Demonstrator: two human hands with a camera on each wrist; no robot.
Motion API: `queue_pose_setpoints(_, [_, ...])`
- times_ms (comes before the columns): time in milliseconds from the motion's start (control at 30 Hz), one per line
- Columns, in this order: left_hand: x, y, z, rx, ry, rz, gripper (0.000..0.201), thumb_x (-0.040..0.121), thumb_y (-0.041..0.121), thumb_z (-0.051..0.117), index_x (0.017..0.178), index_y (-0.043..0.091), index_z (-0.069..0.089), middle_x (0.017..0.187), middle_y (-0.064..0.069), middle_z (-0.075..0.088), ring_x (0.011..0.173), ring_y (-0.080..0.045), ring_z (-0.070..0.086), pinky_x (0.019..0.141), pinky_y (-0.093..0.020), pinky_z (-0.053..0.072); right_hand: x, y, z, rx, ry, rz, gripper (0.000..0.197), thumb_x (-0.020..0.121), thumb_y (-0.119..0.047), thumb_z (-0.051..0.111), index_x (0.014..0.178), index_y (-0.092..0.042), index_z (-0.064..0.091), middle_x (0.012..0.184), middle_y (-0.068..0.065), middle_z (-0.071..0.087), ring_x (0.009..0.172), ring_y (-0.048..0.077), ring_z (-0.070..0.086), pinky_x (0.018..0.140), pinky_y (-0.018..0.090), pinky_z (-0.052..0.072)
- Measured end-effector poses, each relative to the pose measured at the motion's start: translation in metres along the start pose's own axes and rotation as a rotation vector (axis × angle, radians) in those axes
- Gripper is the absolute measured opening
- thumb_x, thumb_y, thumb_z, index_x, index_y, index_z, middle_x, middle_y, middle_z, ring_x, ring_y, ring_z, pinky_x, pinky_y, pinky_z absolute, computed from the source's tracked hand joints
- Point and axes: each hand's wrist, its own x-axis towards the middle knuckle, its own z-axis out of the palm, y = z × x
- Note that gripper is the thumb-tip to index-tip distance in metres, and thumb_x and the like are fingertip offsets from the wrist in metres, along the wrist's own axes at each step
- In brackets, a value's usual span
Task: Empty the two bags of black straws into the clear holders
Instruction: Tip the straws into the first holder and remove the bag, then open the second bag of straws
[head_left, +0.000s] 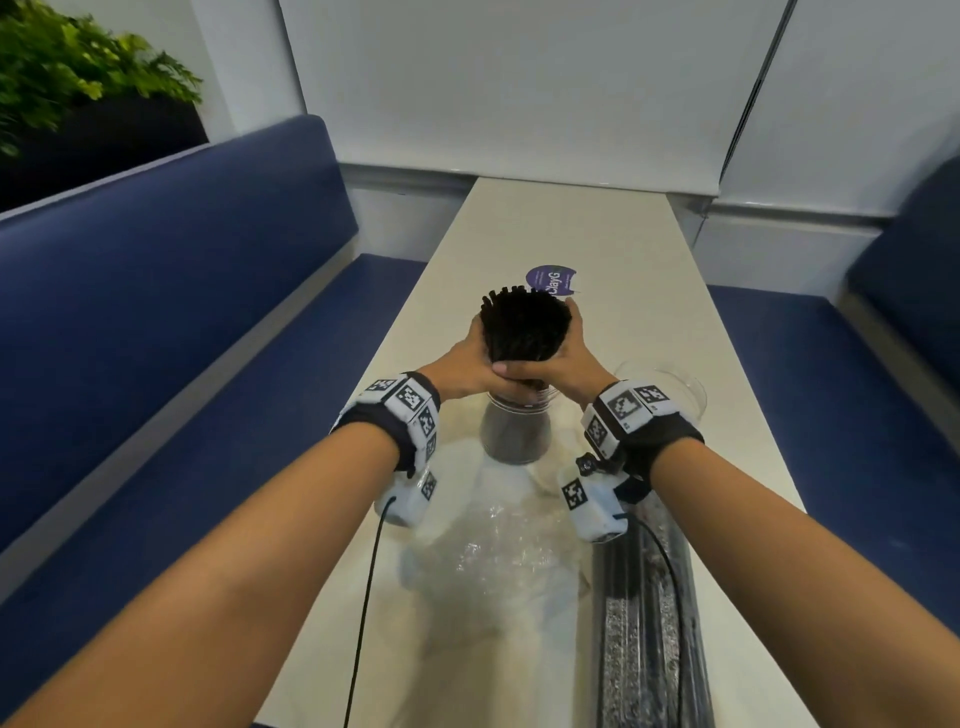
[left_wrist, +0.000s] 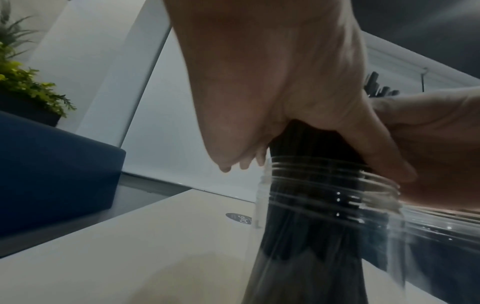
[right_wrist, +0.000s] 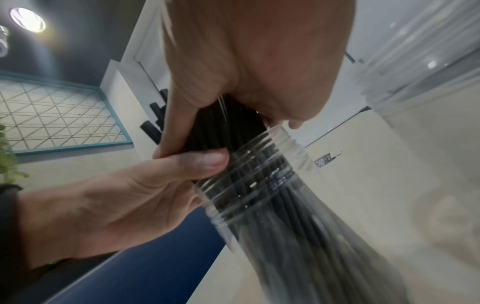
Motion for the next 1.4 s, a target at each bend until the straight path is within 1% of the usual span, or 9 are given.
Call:
queue_pose_setpoints(100, [0.006,0.003,0.004,-0.004,0.032,0.064,0.114,0.055,0.019,0.086,0.141,0.011,0.012,0.14,-0.01,0.034,0.127,-0.022,0.039,0.103,-0.033,0.039,0.008,0.002,0.0,-0.011,-0.005,-0.022,0.103,0.051,-0.026,0.087,0.134,-0.01,0.029,0.132,0.009,0.047,0.124,0.02,0.046,0.105,0.041,0.042])
queue_pose_setpoints(200, [0.011,0.012,0.009,-0.075,0.084,0.1,0.095,0.069,0.0,0.077,0.139,0.007,0.015,0.139,-0.016,0.037,0.124,-0.024,0.043,0.098,-0.032,0.042,0.008,-0.001,0.001,0.062,0.064,-0.01,0.085,0.063,-0.017,0.082,0.13,-0.007,0.031,0.127,0.011,0.049,0.119,0.024,0.051,0.101,0.042,0.046])
queue_pose_setpoints(433, [0.008,0.043,0.014,-0.228,0.289,0.181,0.079,0.072,0.001,0.074,0.134,0.008,0.027,0.116,-0.004,0.049,0.104,-0.016,0.052,0.075,-0.016,0.049,0.003,-0.025,0.001,0.196,0.192,-0.136,0.068,0.068,-0.005,0.076,0.121,-0.005,0.034,0.11,0.005,0.051,0.11,0.024,0.054,0.099,0.044,0.047])
queue_pose_setpoints(600, [-0.006,0.059,0.009,-0.286,0.25,0.217,0.096,0.073,-0.005,0.071,0.144,0.014,0.01,0.136,-0.011,0.039,0.118,-0.019,0.046,0.097,-0.031,0.045,-0.008,-0.04,-0.005,0.248,0.132,-0.18,0.091,0.068,-0.008,0.077,0.139,-0.016,0.021,0.142,0.012,0.036,0.13,0.027,0.041,0.107,0.044,0.04])
queue_pose_setpoints(800, [-0.037,0.035,-0.005,-0.103,0.293,0.034,0.151,0.037,0.057,0.087,0.139,0.042,-0.024,0.159,-0.004,0.004,0.147,-0.024,0.011,0.117,-0.053,0.021,-0.033,-0.033,-0.026,0.199,0.176,-0.117,0.12,0.058,-0.036,0.077,0.143,-0.034,-0.008,0.157,0.004,0.001,0.143,0.019,0.011,0.116,0.043,0.019])
queue_pose_setpoints(933, [-0.079,0.018,0.005,0.099,0.424,0.037,0.138,0.055,0.044,0.085,0.143,0.035,-0.021,0.159,0.002,-0.014,0.147,-0.019,-0.014,0.118,-0.049,0.0,-0.066,-0.013,-0.036,-0.021,0.245,-0.082,0.09,0.07,-0.048,0.07,0.139,-0.03,0.016,0.144,0.005,0.029,0.134,0.021,0.027,0.108,0.043,0.03])
queue_pose_setpoints(1033, [-0.112,-0.001,0.024,0.214,0.464,0.163,0.114,0.068,0.041,0.078,0.146,0.035,-0.006,0.159,0.008,-0.006,0.146,-0.013,-0.007,0.117,-0.04,0.003,-0.094,0.007,-0.046,-0.396,0.223,-0.114,0.041,0.081,-0.04,0.062,0.108,-0.015,0.043,0.101,0.002,0.051,0.094,0.02,0.05,0.08,0.033,0.042])
queue_pose_setpoints(1200, [-0.142,-0.015,0.065,0.361,0.163,0.372,0.043,0.089,0.026,0.057,0.131,0.024,0.046,0.139,0.009,0.041,0.127,-0.001,0.029,0.113,-0.024,0.023,-0.131,0.042,-0.065,-1.141,-0.196,0.411,0.065,0.086,-0.055,0.046,0.124,-0.003,0.037,0.122,0.017,0.056,0.106,0.031,0.056,0.082,0.034,0.044])
queue_pose_setpoints(1400, [-0.145,-0.018,0.12,0.514,-0.236,0.221,0.036,0.095,0.017,0.044,0.13,0.017,0.051,0.142,0.0,0.048,0.132,-0.013,0.04,0.107,-0.02,0.025,-0.146,0.068,-0.067,-0.822,-0.108,0.552,0.091,0.076,-0.06,0.057,0.137,-0.003,0.018,0.138,0.02,0.045,0.118,0.034,0.052,0.099,0.042,0.044])
